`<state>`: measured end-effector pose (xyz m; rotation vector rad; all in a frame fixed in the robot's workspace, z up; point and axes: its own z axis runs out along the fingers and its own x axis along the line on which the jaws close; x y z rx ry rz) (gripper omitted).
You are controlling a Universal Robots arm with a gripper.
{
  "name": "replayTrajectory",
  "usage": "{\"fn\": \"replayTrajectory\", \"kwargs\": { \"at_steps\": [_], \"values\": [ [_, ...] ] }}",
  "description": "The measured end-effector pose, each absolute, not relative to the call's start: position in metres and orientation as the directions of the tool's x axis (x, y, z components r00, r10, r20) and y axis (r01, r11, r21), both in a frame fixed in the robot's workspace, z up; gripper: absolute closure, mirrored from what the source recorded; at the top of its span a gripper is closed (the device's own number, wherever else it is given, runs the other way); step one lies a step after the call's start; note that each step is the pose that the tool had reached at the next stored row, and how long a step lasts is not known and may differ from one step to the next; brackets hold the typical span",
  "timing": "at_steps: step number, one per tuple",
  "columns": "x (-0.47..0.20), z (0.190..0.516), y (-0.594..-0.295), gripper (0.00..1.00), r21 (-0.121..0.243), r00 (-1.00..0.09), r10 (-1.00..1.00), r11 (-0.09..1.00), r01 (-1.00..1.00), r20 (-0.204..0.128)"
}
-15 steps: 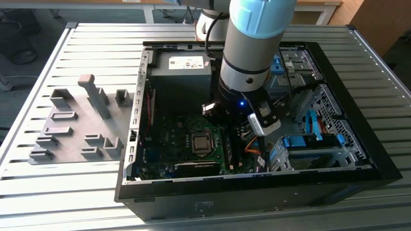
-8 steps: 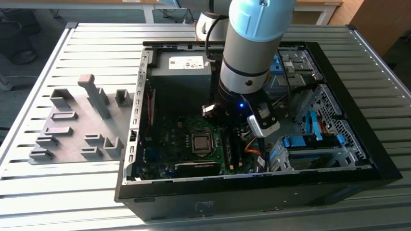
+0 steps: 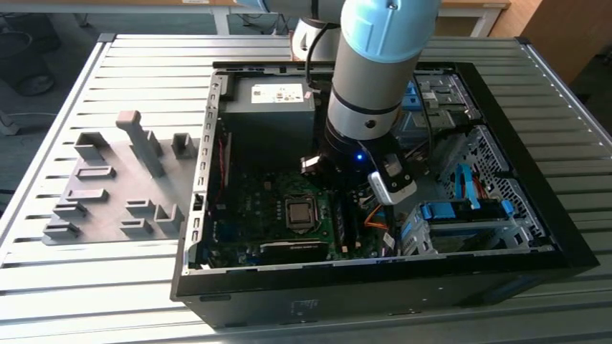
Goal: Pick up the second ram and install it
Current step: 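Insert the second ram into the second slot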
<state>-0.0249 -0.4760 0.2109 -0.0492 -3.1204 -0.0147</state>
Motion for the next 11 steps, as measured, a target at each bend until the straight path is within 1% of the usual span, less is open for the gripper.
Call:
{"fn": "replayTrajectory", "kwargs": {
  "at_steps": [11],
  "values": [
    [-0.0248,0.2145,-0.4775,0.86,0.017,-0.999,0.032,0.999,0.032,0.021]
  ]
}}
